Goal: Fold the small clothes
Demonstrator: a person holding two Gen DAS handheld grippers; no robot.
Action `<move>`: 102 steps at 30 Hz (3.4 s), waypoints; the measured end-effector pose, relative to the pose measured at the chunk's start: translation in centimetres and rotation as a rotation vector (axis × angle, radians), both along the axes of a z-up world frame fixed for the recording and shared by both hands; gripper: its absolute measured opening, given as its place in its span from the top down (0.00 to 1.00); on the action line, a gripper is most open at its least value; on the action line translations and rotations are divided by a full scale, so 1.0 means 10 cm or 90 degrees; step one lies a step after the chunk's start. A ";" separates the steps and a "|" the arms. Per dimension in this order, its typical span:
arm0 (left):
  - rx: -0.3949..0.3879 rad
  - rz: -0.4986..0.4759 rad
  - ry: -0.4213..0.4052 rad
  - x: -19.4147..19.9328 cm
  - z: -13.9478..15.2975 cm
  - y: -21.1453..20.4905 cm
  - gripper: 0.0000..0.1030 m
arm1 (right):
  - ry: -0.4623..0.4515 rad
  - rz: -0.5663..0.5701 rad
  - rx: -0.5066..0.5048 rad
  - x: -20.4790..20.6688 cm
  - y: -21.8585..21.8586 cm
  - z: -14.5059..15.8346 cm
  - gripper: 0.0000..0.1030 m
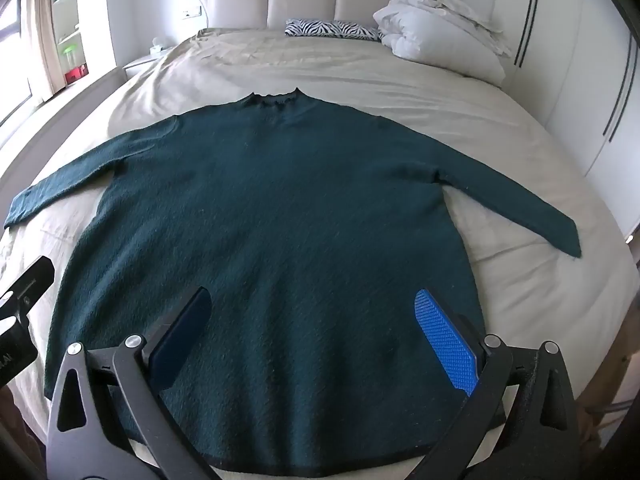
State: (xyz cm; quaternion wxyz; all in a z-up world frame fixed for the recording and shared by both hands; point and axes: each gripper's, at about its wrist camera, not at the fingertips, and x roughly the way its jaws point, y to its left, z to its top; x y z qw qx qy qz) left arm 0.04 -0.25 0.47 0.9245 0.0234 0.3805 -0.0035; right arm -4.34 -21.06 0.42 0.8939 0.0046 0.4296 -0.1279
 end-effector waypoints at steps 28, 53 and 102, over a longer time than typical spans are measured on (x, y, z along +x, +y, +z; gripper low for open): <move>-0.004 -0.001 0.000 -0.01 -0.01 0.04 0.00 | 0.006 0.005 0.009 0.01 0.01 -0.05 0.00; -0.007 0.000 0.002 -0.03 -0.04 0.06 0.00 | 0.011 0.007 0.020 0.00 0.00 -0.10 0.00; -0.142 -0.140 0.018 0.54 -0.23 -0.52 0.00 | -0.209 -0.415 0.470 -0.65 -4.15 -0.59 0.16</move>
